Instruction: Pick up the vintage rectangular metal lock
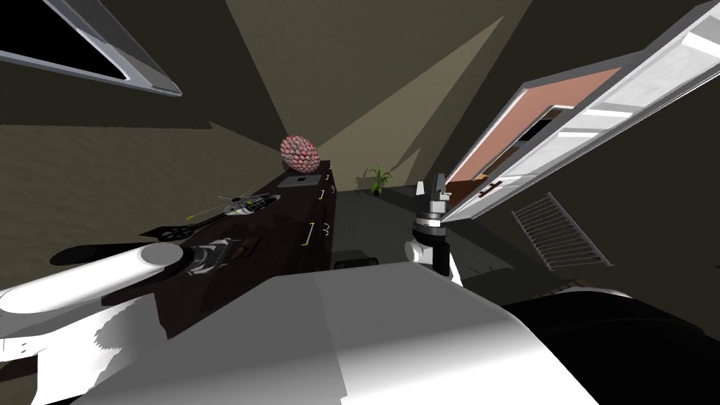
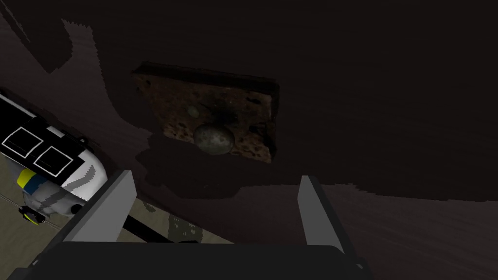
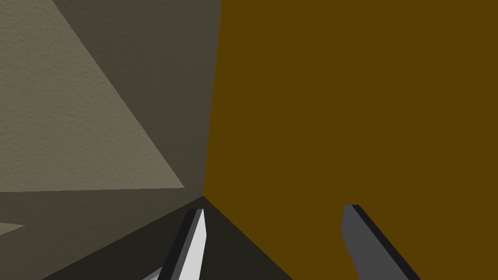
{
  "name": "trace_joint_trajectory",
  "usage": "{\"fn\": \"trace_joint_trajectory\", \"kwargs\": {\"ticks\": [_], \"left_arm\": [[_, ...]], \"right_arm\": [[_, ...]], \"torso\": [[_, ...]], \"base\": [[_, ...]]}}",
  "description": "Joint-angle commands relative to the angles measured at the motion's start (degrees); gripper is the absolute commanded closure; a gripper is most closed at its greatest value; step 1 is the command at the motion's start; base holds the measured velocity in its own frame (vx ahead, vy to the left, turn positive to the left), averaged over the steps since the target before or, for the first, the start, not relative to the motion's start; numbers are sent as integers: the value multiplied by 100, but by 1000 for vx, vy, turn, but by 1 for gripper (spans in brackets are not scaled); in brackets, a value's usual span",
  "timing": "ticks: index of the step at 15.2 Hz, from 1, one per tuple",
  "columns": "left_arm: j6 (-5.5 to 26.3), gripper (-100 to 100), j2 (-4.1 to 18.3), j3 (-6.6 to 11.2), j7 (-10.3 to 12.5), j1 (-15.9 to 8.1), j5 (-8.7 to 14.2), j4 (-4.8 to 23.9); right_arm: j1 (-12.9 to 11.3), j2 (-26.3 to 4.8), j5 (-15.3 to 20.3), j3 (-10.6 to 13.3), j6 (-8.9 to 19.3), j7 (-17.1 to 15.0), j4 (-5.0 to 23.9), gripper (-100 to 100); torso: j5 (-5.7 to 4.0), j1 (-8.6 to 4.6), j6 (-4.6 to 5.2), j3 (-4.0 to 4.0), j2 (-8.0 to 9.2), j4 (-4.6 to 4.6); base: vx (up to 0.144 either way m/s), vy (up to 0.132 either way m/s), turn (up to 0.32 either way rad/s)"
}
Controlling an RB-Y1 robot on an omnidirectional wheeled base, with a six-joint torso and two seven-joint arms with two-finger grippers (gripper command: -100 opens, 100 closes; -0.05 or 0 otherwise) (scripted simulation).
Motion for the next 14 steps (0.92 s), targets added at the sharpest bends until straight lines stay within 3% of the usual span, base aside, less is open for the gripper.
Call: {"fn": "trace_joint_trajectory", "kwargs": {"ticks": [1,8,14], "left_arm": [[270,-100,42,67,-54,-6,37,37],[858,-100,154,214,-164,-55,92,140],[354,-100,48,-53,-98,-85,-67,443]], "right_arm": [[0,0,0,0,0,0,0,0],[0,0,0,0,0,0,0,0],[-2,0,0,0,0,0,0,0]], "torso": [[0,0,0,0,0,0],[-1,-7,-1,7,13,3],[1,1,-1,25,45,9]], "base": [[93,18,-10],[64,5,-7],[-6,16,-18]]}}
